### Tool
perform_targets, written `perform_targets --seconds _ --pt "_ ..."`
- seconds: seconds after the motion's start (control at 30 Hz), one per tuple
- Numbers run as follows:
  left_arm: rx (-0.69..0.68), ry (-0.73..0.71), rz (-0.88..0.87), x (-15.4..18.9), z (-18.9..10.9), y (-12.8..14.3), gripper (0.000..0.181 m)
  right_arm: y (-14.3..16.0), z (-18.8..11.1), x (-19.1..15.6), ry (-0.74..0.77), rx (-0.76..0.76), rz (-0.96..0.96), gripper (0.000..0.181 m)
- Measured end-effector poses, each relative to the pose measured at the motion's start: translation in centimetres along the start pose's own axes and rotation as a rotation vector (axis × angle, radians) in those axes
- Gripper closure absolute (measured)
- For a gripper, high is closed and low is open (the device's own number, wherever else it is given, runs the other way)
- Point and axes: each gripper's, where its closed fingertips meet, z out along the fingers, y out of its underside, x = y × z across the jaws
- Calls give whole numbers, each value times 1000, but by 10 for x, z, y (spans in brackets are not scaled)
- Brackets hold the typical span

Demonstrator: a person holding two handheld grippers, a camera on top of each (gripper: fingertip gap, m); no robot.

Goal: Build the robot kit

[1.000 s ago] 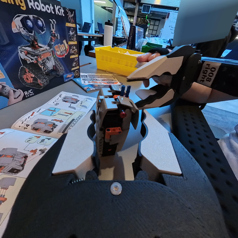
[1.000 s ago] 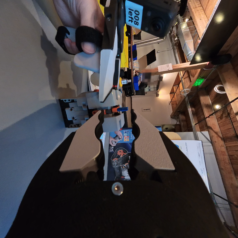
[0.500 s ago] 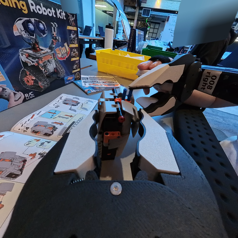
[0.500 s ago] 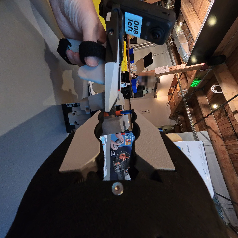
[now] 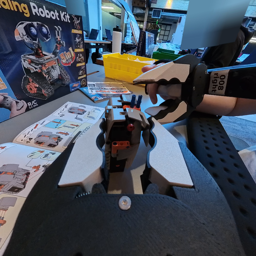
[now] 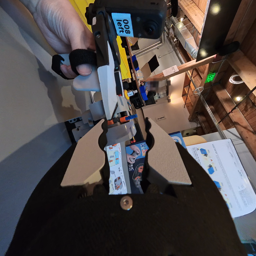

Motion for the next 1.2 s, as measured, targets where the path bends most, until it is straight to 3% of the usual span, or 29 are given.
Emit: perform_targets --seconds 0.73,1.2 --pt "5 -25 -57 -7 -2 1 123 3 1 -2 27 16 21 133" --pt "33 35 -109 -2 -3 -2 119 3 3 -2 -16 33 1 132"
